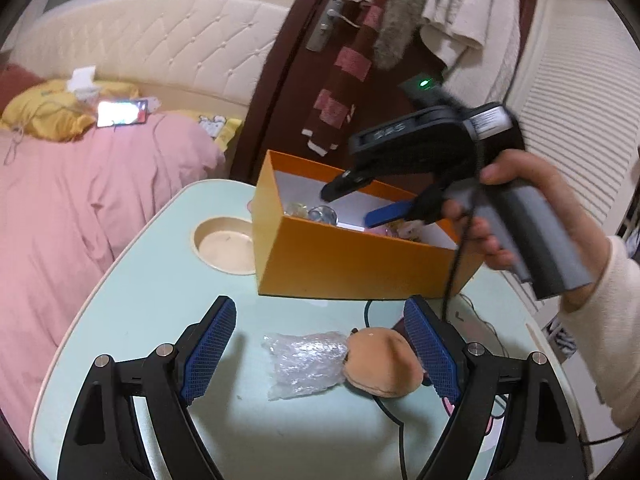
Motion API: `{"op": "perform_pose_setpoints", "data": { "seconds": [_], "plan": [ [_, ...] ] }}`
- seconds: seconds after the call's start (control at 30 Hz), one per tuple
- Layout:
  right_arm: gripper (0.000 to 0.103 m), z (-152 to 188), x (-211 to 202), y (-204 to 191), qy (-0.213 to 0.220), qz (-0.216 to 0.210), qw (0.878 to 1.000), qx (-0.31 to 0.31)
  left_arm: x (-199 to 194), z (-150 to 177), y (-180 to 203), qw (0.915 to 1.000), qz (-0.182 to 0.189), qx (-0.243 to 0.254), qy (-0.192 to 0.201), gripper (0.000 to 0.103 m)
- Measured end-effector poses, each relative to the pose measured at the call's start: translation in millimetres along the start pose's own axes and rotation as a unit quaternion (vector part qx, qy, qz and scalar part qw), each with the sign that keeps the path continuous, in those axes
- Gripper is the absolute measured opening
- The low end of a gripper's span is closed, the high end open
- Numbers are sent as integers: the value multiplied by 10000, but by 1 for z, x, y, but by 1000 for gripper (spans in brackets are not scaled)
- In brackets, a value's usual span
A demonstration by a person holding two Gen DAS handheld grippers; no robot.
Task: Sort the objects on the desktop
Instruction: 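Grasp the silver metal fitting in the orange box with the right gripper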
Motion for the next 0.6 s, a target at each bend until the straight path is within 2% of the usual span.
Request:
{"op": "perform_pose_setpoints", "data": {
  "seconds": [0.03, 0.17, 0.27, 0.43, 0.6],
  "plan": [
    [62, -2, 5, 0, -55, 13, 10000, -6, 1, 0, -1, 10000, 11, -42, -11, 85],
    [51, -12, 23, -2, -276, 66, 9996, -29, 2, -2, -5, 9998, 56, -169, -40, 85],
    [32, -19, 37, -3, -441, 105, 9990, -46, 3, -2, -6, 9998, 66, -203, -43, 85],
    [30, -21, 40, -2, -520, -5, 9986, -28, 3, -3, -7, 9997, 73, -243, -42, 86],
    [30, -5, -4, -3, -41, -386, 9992, -55, 3, -3, -7, 9997, 57, -249, -61, 86]
  ]
}}
Point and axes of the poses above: each gripper's, at about its wrist camera, not at the fingertips, and x roughly the way its jaws point, y to its right, z to its underside, the point moved 1 cm from there along x, roughly the way its jaws point, and after that the axes turned 6 degrees about -z, right-handed, at the moved point
